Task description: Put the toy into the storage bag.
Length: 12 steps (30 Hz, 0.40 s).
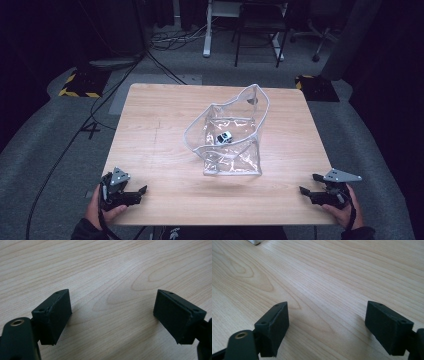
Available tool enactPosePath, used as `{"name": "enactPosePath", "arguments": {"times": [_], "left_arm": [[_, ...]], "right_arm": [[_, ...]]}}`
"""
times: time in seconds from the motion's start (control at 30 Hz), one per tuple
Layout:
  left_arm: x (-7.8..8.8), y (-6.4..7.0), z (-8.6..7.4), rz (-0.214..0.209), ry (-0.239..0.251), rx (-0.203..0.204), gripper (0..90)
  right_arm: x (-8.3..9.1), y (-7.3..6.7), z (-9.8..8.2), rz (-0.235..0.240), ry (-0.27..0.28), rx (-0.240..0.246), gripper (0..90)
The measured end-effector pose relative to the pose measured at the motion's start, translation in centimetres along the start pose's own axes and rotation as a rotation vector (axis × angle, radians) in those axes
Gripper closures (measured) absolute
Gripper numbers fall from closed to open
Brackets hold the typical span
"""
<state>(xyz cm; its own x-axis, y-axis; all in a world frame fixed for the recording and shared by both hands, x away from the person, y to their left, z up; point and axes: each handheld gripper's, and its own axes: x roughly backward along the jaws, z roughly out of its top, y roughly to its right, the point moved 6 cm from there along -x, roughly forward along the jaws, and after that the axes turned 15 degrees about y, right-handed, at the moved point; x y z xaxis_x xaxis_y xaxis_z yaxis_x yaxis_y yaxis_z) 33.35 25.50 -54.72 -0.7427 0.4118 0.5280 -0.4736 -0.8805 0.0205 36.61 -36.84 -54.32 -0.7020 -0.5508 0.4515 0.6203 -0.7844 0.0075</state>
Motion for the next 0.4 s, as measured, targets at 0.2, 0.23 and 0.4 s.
{"name": "enactPosePath", "arguments": {"times": [0.2, 0.23, 0.4], "left_arm": [[-0.01, -0.02, 0.01, 0.004, 0.001, 0.000, 15.1], [0.00, -0.03, 0.01, 0.002, 0.000, -0.001, 15.1], [-0.03, 0.02, 0.00, 0.001, 0.001, 0.005, 15.1]], "right_arm": [[0.01, 0.00, -0.01, 0.001, 0.000, 0.001, 19.6], [0.01, 0.00, 0.00, 0.001, 0.001, 0.000, 19.6], [0.00, -0.03, 0.00, 0.001, 0.002, -0.002, 19.6]]}}
